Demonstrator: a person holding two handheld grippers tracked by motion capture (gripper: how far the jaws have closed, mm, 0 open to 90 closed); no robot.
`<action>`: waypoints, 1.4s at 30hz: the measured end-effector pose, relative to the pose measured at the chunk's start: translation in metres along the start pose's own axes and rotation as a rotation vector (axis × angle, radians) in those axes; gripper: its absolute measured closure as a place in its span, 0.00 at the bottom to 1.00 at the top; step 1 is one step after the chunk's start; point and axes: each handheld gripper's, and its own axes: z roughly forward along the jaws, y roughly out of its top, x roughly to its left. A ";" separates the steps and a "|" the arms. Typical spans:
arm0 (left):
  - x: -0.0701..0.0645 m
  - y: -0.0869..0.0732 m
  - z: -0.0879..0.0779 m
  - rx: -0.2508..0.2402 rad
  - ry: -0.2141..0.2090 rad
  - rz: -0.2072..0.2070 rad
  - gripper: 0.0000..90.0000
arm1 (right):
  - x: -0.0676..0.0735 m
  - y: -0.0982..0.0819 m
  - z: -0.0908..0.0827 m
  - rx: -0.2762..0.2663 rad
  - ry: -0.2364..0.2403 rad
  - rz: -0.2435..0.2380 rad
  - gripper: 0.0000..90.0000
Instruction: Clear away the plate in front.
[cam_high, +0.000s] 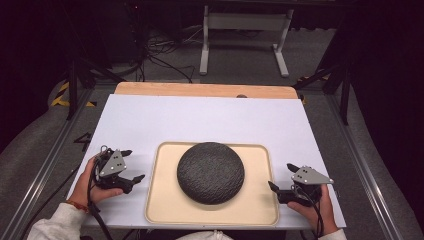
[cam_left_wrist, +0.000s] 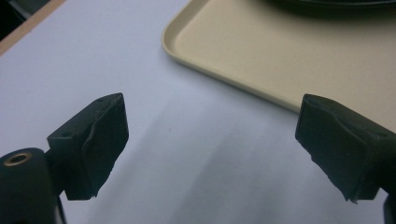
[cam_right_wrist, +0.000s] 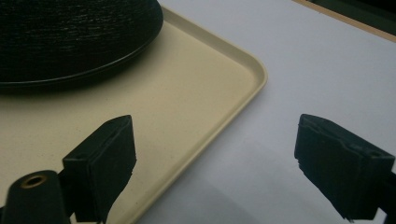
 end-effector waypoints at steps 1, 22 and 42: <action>0.002 -0.003 -0.001 -0.005 -0.006 -0.025 0.12 | 0.000 0.000 0.000 0.001 -0.001 0.001 0.14; 0.000 -0.022 -0.018 -0.072 0.020 -0.112 0.10 | 0.003 0.000 0.002 0.012 -0.007 -0.011 0.14; 0.001 -0.019 -0.015 -0.057 0.010 -0.096 0.11 | 0.000 -0.003 -0.001 0.004 -0.012 0.012 0.14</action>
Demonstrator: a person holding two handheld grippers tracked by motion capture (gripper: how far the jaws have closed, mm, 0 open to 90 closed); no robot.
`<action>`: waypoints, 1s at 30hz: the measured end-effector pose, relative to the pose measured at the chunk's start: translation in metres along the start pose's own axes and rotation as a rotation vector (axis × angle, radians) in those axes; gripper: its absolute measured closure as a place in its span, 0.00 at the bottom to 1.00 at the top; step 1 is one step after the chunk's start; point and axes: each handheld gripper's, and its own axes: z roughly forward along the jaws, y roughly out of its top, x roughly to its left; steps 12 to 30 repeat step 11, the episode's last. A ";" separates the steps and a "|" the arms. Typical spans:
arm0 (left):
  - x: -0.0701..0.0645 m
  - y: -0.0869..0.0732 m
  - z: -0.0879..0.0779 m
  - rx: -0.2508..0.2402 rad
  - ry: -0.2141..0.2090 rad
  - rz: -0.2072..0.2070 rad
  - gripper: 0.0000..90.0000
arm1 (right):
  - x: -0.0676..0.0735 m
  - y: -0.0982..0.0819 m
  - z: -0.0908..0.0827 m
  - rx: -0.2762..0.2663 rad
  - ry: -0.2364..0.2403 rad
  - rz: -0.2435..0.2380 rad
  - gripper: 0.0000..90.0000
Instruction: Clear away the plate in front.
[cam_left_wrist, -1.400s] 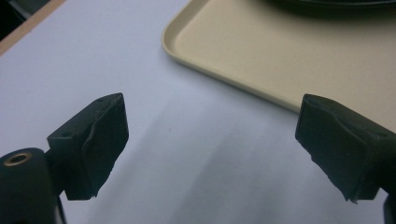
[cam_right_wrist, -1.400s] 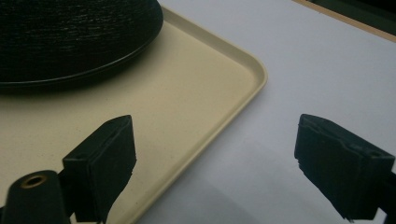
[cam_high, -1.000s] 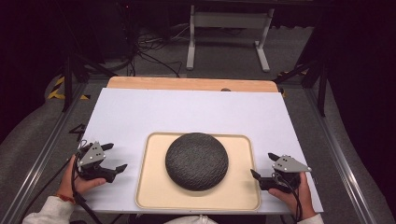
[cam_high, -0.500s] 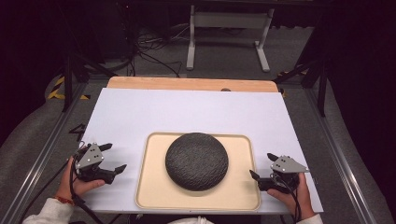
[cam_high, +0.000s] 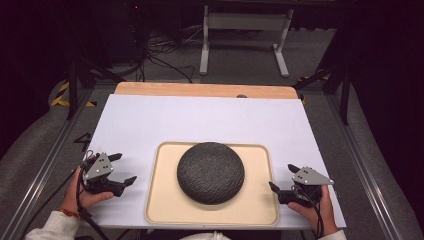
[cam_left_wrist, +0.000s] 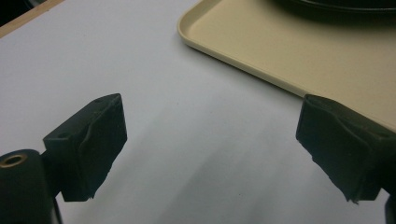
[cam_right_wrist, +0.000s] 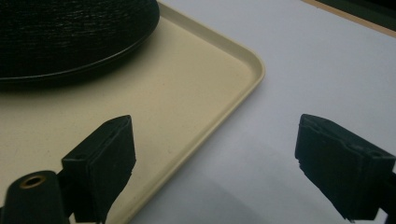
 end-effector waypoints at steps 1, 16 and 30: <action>0.000 0.000 0.000 0.003 0.002 0.000 0.11 | 0.000 0.000 0.000 -0.002 0.002 -0.001 0.14; 0.001 0.001 0.003 0.008 -0.004 0.000 0.10 | 0.000 -0.001 0.001 0.011 0.004 -0.001 0.14; 0.001 0.001 0.003 0.008 -0.004 0.000 0.10 | 0.000 -0.001 0.001 0.011 0.004 -0.001 0.14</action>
